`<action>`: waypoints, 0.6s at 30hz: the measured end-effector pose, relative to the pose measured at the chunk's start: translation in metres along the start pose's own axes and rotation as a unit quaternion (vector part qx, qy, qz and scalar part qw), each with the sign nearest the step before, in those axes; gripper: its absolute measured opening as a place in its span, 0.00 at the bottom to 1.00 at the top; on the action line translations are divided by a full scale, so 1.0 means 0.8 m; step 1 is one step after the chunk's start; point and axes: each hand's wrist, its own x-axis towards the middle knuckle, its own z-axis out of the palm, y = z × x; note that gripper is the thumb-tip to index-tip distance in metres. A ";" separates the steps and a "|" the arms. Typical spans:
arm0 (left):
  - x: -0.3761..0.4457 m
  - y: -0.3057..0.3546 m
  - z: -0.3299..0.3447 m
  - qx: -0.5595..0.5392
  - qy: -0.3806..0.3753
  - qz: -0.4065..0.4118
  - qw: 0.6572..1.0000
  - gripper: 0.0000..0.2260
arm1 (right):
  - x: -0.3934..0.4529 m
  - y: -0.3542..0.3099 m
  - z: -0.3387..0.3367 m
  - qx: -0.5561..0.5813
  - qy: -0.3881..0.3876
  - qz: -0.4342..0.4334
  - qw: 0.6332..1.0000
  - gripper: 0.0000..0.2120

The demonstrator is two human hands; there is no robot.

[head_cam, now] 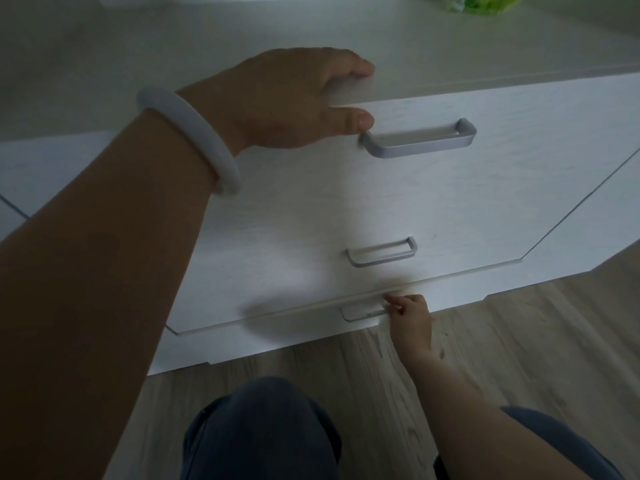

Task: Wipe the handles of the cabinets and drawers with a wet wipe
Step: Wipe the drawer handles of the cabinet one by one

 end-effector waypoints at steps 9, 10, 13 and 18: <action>-0.003 0.002 -0.001 0.029 0.002 0.006 1.000 0.30 | -0.010 0.007 0.030 0.040 -0.053 0.039 0.997 0.09; -0.006 0.004 0.003 0.045 0.018 0.005 0.999 0.29 | -0.010 0.007 0.028 0.040 -0.055 0.035 0.997 0.09; -0.031 0.017 0.027 0.111 0.129 0.005 0.985 0.25 | -0.009 0.006 0.025 0.040 -0.056 0.029 0.997 0.10; -0.113 0.060 0.111 0.031 0.304 0.030 0.952 0.21 | -0.006 0.008 0.026 0.058 -0.053 0.057 0.995 0.10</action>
